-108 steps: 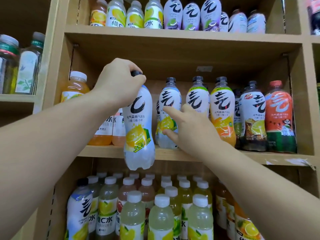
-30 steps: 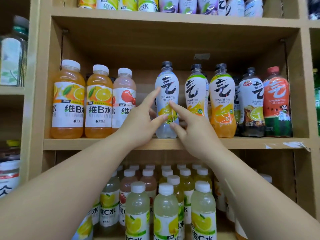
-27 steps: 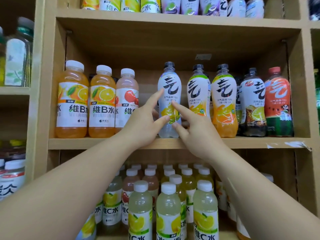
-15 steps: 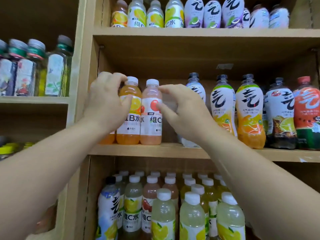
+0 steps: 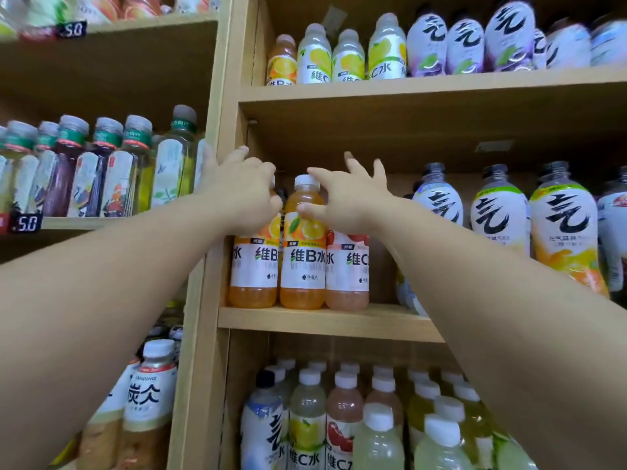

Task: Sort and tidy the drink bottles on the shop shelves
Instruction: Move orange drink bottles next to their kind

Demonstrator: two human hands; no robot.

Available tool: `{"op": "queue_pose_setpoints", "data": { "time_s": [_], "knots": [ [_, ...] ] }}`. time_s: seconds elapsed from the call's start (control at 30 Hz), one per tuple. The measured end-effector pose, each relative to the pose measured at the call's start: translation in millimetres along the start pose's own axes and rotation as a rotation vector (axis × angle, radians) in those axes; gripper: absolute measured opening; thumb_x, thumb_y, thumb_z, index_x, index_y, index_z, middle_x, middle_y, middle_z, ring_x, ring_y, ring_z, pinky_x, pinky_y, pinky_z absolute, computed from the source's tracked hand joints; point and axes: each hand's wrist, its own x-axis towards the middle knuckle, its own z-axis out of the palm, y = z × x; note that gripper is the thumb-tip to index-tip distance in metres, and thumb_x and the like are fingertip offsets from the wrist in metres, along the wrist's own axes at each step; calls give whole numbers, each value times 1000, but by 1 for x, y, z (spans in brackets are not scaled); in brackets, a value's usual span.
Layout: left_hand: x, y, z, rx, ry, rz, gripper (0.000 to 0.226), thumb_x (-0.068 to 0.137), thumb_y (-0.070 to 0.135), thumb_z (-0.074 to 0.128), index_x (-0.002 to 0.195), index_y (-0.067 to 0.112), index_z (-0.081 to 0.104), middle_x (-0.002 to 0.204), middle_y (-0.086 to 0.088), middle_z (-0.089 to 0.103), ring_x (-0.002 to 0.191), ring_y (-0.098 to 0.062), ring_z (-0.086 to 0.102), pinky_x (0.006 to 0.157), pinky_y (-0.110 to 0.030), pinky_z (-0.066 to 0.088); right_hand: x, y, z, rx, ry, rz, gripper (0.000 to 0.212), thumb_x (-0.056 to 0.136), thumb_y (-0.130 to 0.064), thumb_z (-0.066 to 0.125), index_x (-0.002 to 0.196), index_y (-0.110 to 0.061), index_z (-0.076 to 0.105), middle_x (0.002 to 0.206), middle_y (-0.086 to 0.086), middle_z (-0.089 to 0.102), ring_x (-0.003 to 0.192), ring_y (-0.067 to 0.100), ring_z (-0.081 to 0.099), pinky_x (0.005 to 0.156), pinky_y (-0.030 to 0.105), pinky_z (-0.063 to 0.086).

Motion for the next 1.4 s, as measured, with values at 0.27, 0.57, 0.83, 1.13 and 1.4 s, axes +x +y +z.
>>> {"op": "queue_pose_setpoints", "data": {
  "time_s": [0.27,0.57,0.83,1.13,1.4],
  "knots": [
    [-21,-10,-20,-357,188,128,52,92,36,67,140,20,54,137,-5,56,129,-26,49,108,-43,39,-17,-1,-5,198,150,-78,84,79,-76,64,146,-31,36,159,1,41,159,22,1,124,57,-11],
    [-70,-17,-14,-806,198,189,71,94,31,70,149,50,31,153,7,39,138,-16,43,106,-46,49,-55,-9,4,493,335,-199,85,84,-53,77,152,-29,32,148,-8,50,136,23,49,123,50,27],
    [-97,-4,-19,-794,332,178,69,96,29,67,153,39,30,154,3,39,133,-8,39,106,-39,44,-89,-14,-1,686,435,-252,86,87,-38,80,155,-22,31,152,-3,44,138,15,47,106,46,51],
    [-134,21,-45,-888,454,240,67,94,41,63,152,37,30,140,15,42,124,-8,50,97,-28,50,-172,28,-58,704,453,-170,83,89,-35,80,154,-23,29,127,2,60,114,14,66,91,36,60],
    [-170,126,-36,-1207,282,296,62,87,38,71,140,49,40,130,24,56,114,-7,63,93,-37,57,-272,102,-61,743,233,-10,82,83,-22,82,150,-31,36,119,-1,59,105,16,72,81,35,63]
  ]
}}
